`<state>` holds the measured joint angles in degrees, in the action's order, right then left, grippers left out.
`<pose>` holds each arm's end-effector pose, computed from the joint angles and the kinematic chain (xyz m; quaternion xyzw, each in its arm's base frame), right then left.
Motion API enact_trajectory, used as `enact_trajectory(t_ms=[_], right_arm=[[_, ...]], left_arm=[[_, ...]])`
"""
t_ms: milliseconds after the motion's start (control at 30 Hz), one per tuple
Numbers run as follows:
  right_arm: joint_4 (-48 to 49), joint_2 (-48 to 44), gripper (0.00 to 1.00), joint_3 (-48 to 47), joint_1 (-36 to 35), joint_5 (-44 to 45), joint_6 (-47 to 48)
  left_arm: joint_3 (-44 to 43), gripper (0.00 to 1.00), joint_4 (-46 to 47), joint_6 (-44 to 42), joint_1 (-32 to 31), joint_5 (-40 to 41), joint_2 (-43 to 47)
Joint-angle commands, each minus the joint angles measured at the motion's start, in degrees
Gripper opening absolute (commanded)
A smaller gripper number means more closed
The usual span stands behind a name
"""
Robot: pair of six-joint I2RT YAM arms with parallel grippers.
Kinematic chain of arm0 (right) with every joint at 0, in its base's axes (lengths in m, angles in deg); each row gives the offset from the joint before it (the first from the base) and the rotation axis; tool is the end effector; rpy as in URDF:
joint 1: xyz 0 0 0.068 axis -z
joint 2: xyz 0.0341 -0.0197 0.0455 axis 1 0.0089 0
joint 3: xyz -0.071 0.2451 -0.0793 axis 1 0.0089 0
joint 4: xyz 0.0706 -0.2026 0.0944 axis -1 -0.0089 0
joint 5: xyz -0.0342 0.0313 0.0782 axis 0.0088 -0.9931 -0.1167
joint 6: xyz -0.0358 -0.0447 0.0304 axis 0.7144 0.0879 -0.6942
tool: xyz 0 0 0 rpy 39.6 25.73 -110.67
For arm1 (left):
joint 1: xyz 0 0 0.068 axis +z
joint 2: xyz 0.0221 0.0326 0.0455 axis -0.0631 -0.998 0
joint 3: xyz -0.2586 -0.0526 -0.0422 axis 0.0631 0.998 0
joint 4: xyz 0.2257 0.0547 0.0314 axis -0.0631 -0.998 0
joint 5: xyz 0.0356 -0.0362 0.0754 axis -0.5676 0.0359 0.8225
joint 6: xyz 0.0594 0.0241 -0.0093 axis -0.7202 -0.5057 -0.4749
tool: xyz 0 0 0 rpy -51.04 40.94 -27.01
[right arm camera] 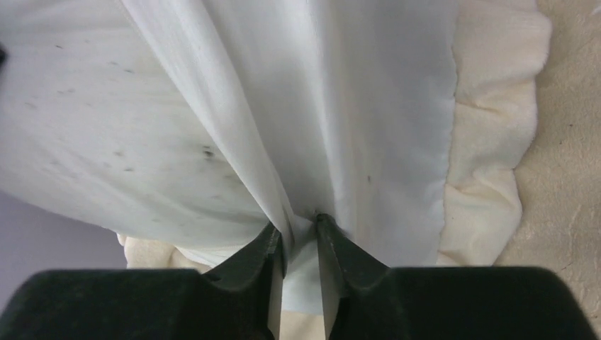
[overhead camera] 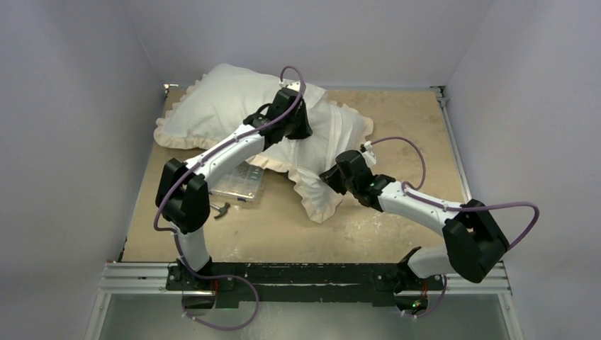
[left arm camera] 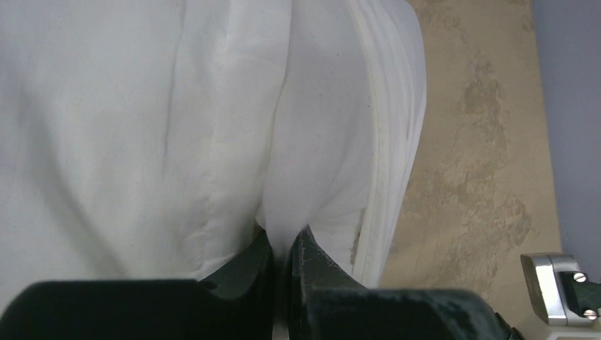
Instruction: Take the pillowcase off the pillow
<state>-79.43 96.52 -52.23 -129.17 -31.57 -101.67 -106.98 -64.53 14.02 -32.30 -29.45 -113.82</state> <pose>0.2189 0.1656 0.2125 0.3143 0.8460 0.2872 0.3210 0.3325 -0.2365 0.2940 -0.0087 0.8933 -0.2353 0.3827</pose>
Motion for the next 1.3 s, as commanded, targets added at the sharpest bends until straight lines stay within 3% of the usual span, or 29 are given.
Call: enact_trajectory(t_ms=[0,400,800,933,1133,1267], right_arm=[[-5.12,-0.78,0.21,3.18,-0.16,0.2,-0.39],[-2.4,-1.98,0.06,6.13,-0.2,-2.42,-1.0],[-0.23,-2.33,0.06,8.71,-0.21,-4.88,-3.03],[0.22,-6.16,0.14,7.26,-0.19,-3.07,-0.88],[-5.62,-9.89,0.42,-1.34,-0.17,2.09,2.69],[-13.36,-8.28,0.48,-9.22,-0.19,6.15,4.77]], left_arm=[[-8.62,0.0,8.25,1.63,4.29,3.77,0.06],[-17.56,0.0,5.59,4.23,11.85,0.86,-0.07],[-21.14,0.0,2.94,6.51,16.5,-10.16,1.81],[-13.03,0.0,4.06,6.02,16.41,-15.25,6.96],[5.9,0.0,5.48,4.44,16.39,-19.59,16.7],[14.02,0.0,4.28,3.05,16.25,-21.62,21.26]])
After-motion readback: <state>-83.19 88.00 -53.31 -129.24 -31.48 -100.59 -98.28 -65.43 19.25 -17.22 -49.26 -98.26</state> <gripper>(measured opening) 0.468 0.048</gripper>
